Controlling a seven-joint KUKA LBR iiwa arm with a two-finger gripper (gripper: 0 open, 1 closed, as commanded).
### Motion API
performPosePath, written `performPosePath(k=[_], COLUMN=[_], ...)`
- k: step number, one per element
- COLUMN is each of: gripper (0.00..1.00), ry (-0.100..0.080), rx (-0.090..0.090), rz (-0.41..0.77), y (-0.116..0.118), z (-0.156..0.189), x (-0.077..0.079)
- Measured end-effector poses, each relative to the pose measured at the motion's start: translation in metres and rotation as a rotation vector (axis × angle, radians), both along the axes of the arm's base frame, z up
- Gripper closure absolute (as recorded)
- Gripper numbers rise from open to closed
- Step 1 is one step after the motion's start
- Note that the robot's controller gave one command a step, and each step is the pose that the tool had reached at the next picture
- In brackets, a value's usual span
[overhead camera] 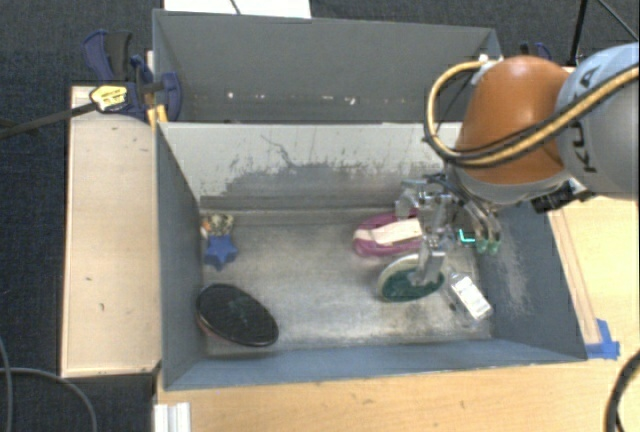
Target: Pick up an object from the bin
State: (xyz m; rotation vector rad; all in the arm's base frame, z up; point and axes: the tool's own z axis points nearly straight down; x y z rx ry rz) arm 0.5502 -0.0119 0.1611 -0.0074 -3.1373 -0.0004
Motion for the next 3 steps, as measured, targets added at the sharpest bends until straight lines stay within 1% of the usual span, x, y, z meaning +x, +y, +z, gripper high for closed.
performPosePath(k=[1,2,3], gripper=[0.0,0.0,0.0], ry=[-0.023,-0.004,-0.008], rx=[0.002,-0.002,0.0], rz=[0.218,0.145,0.213], y=[-0.033,-0.096,-0.078], z=[-0.088,-0.059,-0.059], x=[-0.003,-0.063,-0.042])
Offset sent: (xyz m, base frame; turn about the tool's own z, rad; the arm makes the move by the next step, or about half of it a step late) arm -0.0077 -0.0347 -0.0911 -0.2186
